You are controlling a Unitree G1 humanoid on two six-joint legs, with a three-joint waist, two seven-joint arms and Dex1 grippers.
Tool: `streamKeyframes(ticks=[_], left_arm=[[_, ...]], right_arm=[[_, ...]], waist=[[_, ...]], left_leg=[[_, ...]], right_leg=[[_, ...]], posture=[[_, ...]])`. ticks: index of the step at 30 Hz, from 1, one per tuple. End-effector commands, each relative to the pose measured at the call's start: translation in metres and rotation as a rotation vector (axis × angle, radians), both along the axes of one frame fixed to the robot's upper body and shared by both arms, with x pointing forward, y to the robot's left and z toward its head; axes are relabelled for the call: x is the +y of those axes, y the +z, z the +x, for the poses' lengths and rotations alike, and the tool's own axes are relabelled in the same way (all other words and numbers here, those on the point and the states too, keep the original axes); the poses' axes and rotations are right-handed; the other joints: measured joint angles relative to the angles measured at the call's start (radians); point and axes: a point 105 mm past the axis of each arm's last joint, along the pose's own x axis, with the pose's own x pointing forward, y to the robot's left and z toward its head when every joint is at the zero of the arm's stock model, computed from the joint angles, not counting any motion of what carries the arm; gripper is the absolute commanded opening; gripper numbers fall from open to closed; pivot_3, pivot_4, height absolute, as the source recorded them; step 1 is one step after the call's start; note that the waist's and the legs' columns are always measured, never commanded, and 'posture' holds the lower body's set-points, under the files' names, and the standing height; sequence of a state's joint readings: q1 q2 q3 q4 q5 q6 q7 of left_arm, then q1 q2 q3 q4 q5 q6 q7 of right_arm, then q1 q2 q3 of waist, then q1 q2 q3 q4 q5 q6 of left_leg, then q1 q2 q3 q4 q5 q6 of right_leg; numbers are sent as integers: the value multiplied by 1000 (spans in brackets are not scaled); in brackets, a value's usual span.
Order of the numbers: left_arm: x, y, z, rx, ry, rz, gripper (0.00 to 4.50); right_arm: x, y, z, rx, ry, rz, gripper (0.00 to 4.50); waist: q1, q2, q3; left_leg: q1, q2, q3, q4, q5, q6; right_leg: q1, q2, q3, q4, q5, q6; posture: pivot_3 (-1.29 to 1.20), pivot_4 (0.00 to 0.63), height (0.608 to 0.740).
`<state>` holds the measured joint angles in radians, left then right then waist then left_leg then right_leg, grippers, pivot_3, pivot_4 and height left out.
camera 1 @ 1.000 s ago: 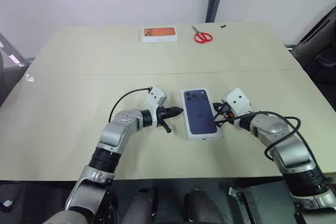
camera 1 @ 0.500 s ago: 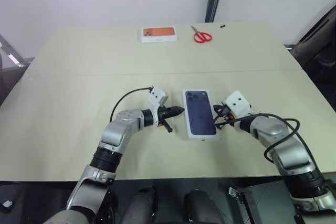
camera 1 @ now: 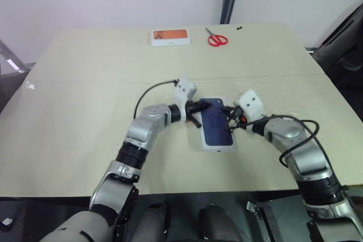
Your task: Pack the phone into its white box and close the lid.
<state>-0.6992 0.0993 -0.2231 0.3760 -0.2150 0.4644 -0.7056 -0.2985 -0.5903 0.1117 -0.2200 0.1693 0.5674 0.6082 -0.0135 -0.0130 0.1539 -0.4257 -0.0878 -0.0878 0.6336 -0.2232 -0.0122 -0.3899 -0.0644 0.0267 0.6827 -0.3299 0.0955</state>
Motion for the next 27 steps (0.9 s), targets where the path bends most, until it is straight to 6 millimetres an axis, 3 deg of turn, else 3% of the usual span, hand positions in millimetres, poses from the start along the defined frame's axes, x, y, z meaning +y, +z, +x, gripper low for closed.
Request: streamKeyframes(ticks=[1, 8, 9, 12, 15, 18, 19, 24, 27], left_arm=[[10, -20, -3, 19, 1, 100, 0], [16, -8, -1, 53, 26, -6, 0], [15, -4, -3, 57, 4, -31, 0], [21, 10, 0, 36, 13, -81, 857], [48, 31, -1, -33, -8, -102, 2384], [78, 33, -5, -63, -3, -73, 3883], [84, 31, -7, -53, 1, -70, 4428], [117, 20, -24, -71, 23, -14, 4480], [145, 16, -35, -83, 97, 8, 4480]], right_arm=[[1, -16, -13, 78, 32, -41, 23], [0, -8, -8, 88, 5, 13, 23], [1, -3, -6, 88, -4, 57, 261], [2, 13, 0, 64, -9, 133, 1295], [-4, 31, 3, 40, -7, 212, 2913], [-11, 38, 0, 8, 9, 206, 4396], [-12, 39, 0, -2, 10, 202, 4500], [-18, 46, -13, -10, 48, 248, 4500], [-40, 41, -18, -51, -8, 123, 4500]], waist=[[1, -2, -2], [2, -3, -4], [2, -3, -4], [0, -3, -3], [-3, -2, -3], [-1, -2, -3], [0, -2, -3], [6, -2, -2], [3, -1, -2]], left_leg=[[1, 0, 0, 0, 0, 0], [5, 0, -1, 0, -2, 4], [5, 0, -1, 0, -3, 4], [5, 0, -1, -1, -2, 4], [1, 0, -1, 0, -2, 3], [0, 0, 0, -1, 0, -1], [0, 0, 0, -2, 0, -1], [0, 0, -1, -1, -1, 1], [0, 0, -1, -1, -2, 3]], right_leg=[[1, 0, 0, 0, 0, 0], [5, 0, 0, 0, 0, 0], [5, 0, 0, 0, 0, 0], [4, 0, 0, 0, 0, 0], [0, 0, 0, 0, 0, 0], [-2, 0, 0, 1, 0, 0], [-2, 0, 0, 0, 0, 0], [0, -2, 0, 0, 0, 0], [-1, -2, 0, 0, 0, 0]], posture=[[0, 150, 734], [0, 150, 734], [0, 150, 734], [0, 150, 734], [0, 150, 734], [0, 150, 734], [0, 150, 734], [0, 150, 734], [0, 150, 734]])
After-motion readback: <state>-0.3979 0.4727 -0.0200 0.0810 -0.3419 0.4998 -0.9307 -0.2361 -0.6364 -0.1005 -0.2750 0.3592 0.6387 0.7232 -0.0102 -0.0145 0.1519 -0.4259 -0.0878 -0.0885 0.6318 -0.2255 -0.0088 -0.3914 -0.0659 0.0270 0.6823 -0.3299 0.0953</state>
